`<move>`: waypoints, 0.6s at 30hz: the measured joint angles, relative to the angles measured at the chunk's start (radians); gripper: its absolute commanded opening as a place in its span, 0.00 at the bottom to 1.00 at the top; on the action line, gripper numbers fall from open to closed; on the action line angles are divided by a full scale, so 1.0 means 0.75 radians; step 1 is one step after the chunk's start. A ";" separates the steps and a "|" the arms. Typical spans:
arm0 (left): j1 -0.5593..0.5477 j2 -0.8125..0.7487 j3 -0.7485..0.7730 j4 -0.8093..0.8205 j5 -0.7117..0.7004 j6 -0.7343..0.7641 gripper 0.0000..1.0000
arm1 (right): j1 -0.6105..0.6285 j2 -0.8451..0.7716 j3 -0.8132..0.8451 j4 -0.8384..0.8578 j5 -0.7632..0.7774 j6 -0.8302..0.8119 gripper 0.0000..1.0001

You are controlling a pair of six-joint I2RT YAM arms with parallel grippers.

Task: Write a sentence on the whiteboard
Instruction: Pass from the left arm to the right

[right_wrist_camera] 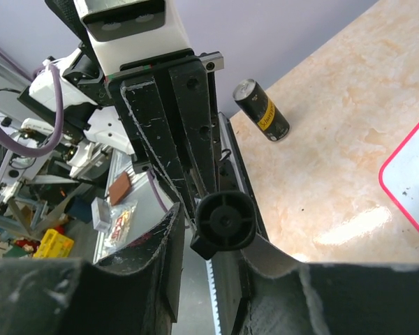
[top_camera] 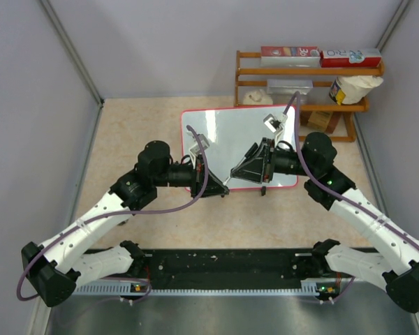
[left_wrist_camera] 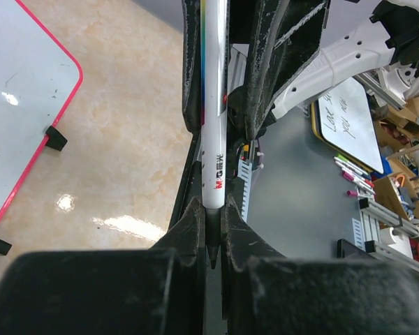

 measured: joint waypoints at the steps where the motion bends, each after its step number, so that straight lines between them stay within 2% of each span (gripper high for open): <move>1: 0.000 0.000 0.000 0.000 0.000 0.004 0.00 | 0.000 0.000 0.000 0.001 0.002 0.000 0.27; 5: 0.000 0.000 0.001 -0.035 -0.006 0.046 0.00 | 0.000 0.000 0.000 -0.004 0.006 0.011 0.41; 7: 0.000 0.000 0.001 -0.068 -0.008 0.066 0.00 | 0.000 0.000 0.000 0.001 0.006 0.018 0.39; 9: 0.000 0.000 0.001 -0.081 -0.009 0.075 0.00 | 0.000 0.000 0.000 0.001 0.005 0.020 0.29; 11: 0.000 0.000 0.001 -0.081 -0.009 0.082 0.00 | 0.000 0.000 0.000 0.001 0.004 0.017 0.28; 14: -0.002 -0.004 0.001 -0.081 -0.005 0.086 0.00 | -0.001 0.005 0.000 0.000 0.003 0.020 0.35; 18: -0.002 -0.005 0.001 -0.090 -0.006 0.086 0.00 | -0.001 0.008 0.000 0.002 -0.013 0.018 0.36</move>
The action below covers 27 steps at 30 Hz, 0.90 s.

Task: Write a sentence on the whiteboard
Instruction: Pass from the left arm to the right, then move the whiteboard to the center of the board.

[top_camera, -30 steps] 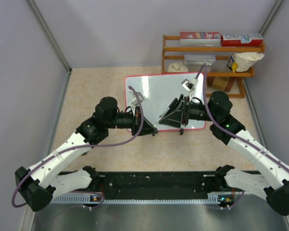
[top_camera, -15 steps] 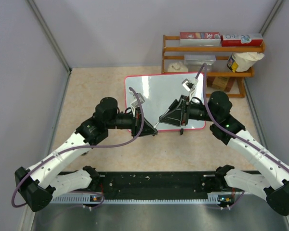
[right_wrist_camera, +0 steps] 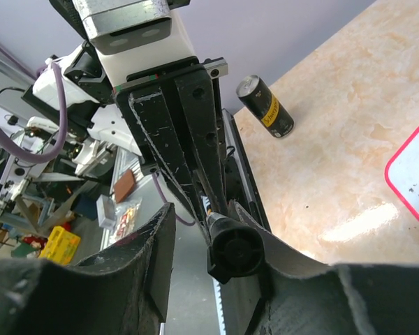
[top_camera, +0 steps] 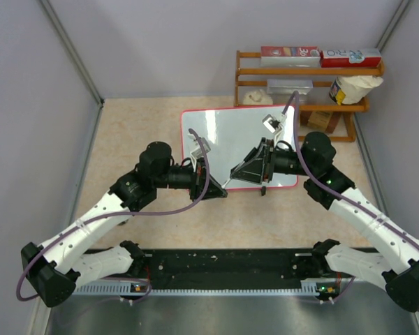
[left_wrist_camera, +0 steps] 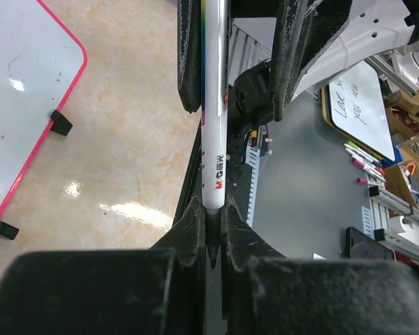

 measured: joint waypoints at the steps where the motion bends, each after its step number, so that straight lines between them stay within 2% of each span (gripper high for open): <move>1: 0.000 0.000 0.000 -0.001 0.000 0.000 0.00 | 0.000 0.001 0.000 0.000 -0.004 -0.001 0.35; 4: 0.000 0.000 0.000 -0.008 -0.001 0.001 0.00 | -0.001 0.006 0.000 0.001 -0.015 -0.009 0.27; 6: 0.000 -0.001 0.000 -0.013 0.001 0.002 0.00 | -0.001 0.013 0.000 0.002 -0.019 -0.013 0.04; 7: 0.000 -0.001 0.000 -0.013 0.003 0.004 0.00 | -0.002 0.017 0.000 0.007 -0.020 -0.018 0.00; 10: -0.001 -0.005 0.000 -0.017 0.012 0.004 0.00 | -0.005 0.028 0.000 0.009 -0.025 -0.028 0.00; 12: -0.001 -0.004 0.000 -0.020 0.011 0.005 0.38 | -0.005 0.028 0.001 0.005 -0.026 -0.039 0.00; 13: -0.001 -0.004 0.000 -0.024 0.006 0.012 0.54 | -0.005 0.028 0.002 -0.003 -0.026 -0.046 0.00; 14: -0.002 -0.004 0.000 -0.026 -0.003 0.026 0.75 | -0.005 0.028 0.004 -0.014 -0.025 -0.057 0.00; 17: -0.001 -0.004 0.008 -0.057 -0.079 0.041 0.91 | 0.001 0.028 0.016 -0.083 -0.016 -0.100 0.00; 22: 0.007 -0.010 0.043 -0.084 -0.222 0.050 0.96 | 0.001 0.012 0.033 -0.237 0.148 -0.178 0.00; 27: 0.028 -0.025 0.049 -0.114 -0.381 0.017 0.99 | -0.006 -0.021 0.033 -0.399 0.430 -0.224 0.00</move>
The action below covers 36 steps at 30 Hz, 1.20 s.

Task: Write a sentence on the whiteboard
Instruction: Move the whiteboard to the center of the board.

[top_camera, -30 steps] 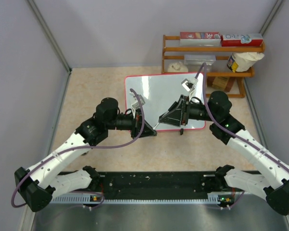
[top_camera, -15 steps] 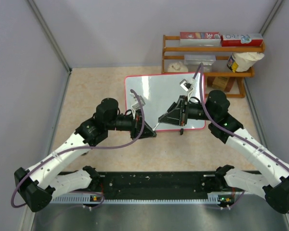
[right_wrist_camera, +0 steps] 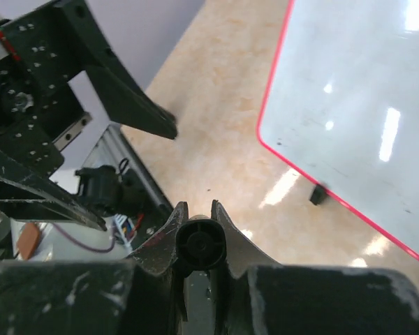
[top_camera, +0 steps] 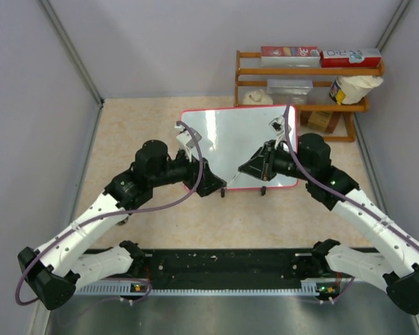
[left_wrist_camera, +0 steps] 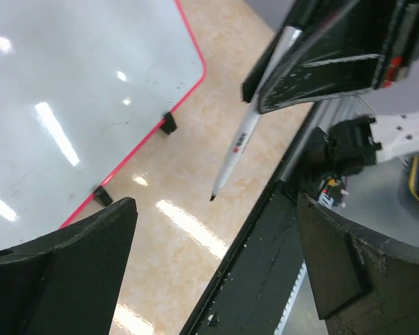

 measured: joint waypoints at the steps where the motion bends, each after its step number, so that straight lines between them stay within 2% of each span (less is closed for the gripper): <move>1: 0.005 -0.001 -0.003 -0.008 -0.062 -0.019 0.99 | -0.006 -0.007 -0.001 -0.029 0.051 -0.007 0.00; 7: 0.011 0.038 -0.092 -0.042 -0.327 -0.090 0.95 | -0.091 -0.071 -0.021 -0.129 0.256 -0.010 0.00; 12: -0.048 0.306 -0.092 -0.113 -0.503 -0.137 0.93 | -0.170 -0.101 -0.067 -0.178 0.328 -0.010 0.00; 17: -0.201 0.574 -0.076 -0.175 -0.655 -0.223 0.89 | -0.183 -0.103 -0.092 -0.213 0.363 -0.011 0.00; 20: -0.276 0.683 -0.048 -0.185 -0.728 -0.290 0.77 | -0.186 -0.105 -0.099 -0.219 0.372 -0.011 0.00; 21: -0.296 0.715 -0.040 -0.176 -0.745 -0.317 0.67 | -0.188 -0.107 -0.101 -0.223 0.374 -0.013 0.00; 24: -0.329 0.777 -0.042 -0.130 -0.778 -0.382 0.59 | -0.197 -0.117 -0.111 -0.223 0.389 -0.016 0.00; 25: -0.335 0.793 -0.048 -0.104 -0.791 -0.405 0.52 | -0.199 -0.122 -0.117 -0.222 0.393 -0.017 0.00; 31: -0.358 0.881 -0.088 -0.002 -0.907 -0.503 0.51 | -0.220 -0.141 -0.127 -0.240 0.399 -0.020 0.00; 36: -0.387 0.951 -0.040 0.059 -1.034 -0.557 0.51 | -0.232 -0.154 -0.127 -0.250 0.399 -0.021 0.00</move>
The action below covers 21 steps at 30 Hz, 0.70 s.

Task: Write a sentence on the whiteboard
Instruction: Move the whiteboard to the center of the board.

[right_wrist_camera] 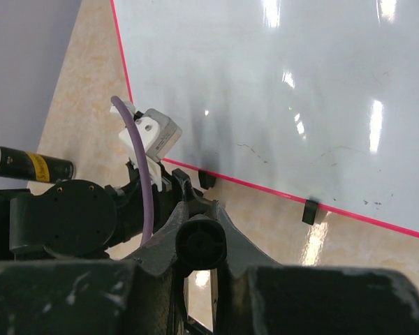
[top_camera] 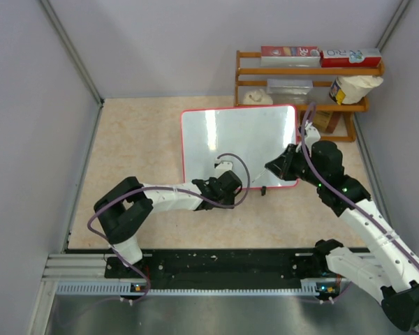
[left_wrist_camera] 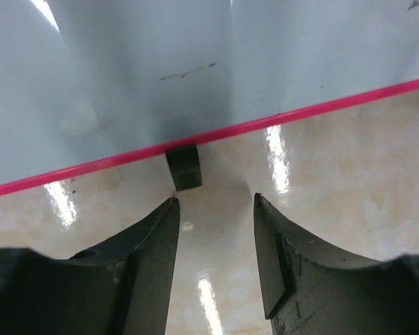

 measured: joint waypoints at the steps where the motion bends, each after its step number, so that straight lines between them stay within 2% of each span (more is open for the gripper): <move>1: -0.004 0.014 0.011 0.011 -0.020 -0.005 0.52 | -0.001 -0.001 0.000 -0.002 0.001 0.001 0.00; 10: -0.026 0.096 0.086 0.018 -0.146 -0.034 0.51 | -0.003 -0.003 -0.002 -0.002 -0.001 -0.010 0.00; 16: -0.034 0.097 0.085 0.022 -0.175 -0.060 0.63 | -0.004 -0.003 -0.011 -0.006 -0.001 -0.012 0.00; 21: -0.033 0.103 0.085 0.024 -0.217 -0.072 0.60 | -0.009 -0.002 -0.011 -0.006 -0.001 -0.012 0.00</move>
